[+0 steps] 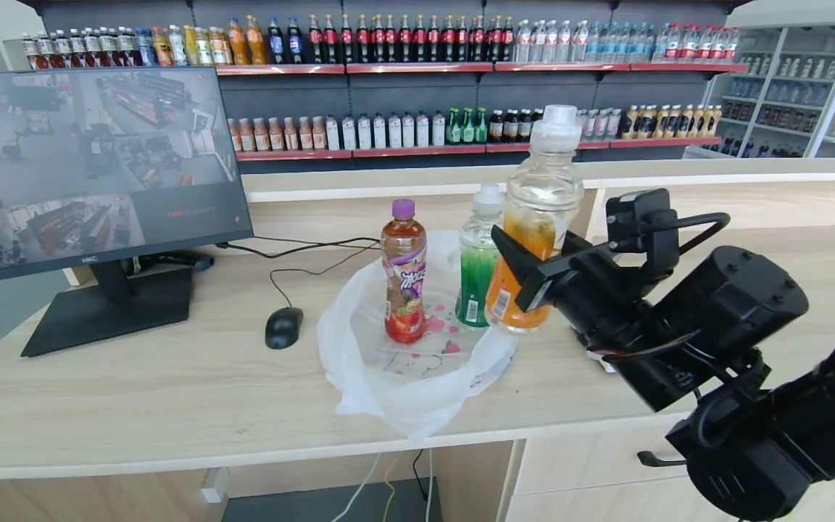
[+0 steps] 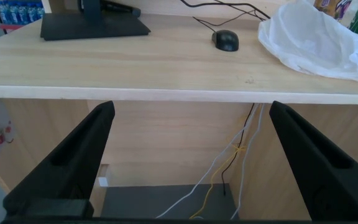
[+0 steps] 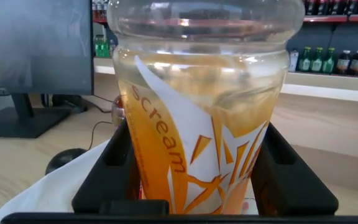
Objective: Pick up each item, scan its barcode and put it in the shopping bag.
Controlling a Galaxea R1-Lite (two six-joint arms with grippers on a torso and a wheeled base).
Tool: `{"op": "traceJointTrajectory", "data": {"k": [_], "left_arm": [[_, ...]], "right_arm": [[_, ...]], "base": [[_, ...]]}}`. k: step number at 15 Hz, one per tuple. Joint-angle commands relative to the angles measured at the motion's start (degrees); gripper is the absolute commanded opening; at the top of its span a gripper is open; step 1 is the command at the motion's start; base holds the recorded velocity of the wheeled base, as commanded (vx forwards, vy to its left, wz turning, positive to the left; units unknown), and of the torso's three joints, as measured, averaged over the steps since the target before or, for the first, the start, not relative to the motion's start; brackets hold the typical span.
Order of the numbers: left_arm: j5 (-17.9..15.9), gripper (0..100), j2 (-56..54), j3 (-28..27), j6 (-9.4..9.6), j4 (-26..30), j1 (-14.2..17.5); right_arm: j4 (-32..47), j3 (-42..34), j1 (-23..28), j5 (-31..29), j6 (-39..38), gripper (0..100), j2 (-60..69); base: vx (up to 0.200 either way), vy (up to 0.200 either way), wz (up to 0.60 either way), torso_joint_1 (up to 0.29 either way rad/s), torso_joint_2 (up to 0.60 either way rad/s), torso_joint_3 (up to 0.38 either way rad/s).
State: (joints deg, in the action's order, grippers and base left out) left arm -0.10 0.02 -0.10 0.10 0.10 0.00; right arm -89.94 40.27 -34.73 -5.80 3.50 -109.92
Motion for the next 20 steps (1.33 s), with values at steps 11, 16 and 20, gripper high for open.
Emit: {"op": "traceJointTrajectory", "data": {"k": [11, 16, 20], "left_arm": [[0.0, 100, 0.0, 0.0, -0.01, 0.0, 0.0], [0.0, 100, 0.0, 0.0, -0.01, 0.0, 0.0], [0.0, 100, 0.0, 0.0, -0.01, 0.0, 0.0]], "right_arm": [[-0.1, 9.4, -4.4, 0.9, 0.0, 0, -12.9], [-0.1, 11.4, -3.9, 0.9, -0.5, 0, -15.7], [-0.1, 13.4, -4.1, 0.9, -0.7, 0, -16.8]], "base": [[0.0, 0.0, 0.0, 0.0, 0.0, 0.0], [0.0, 0.0, 0.0, 0.0, 0.0, 0.0], [0.0, 0.0, 0.0, 0.0, 0.0, 0.0]]}}
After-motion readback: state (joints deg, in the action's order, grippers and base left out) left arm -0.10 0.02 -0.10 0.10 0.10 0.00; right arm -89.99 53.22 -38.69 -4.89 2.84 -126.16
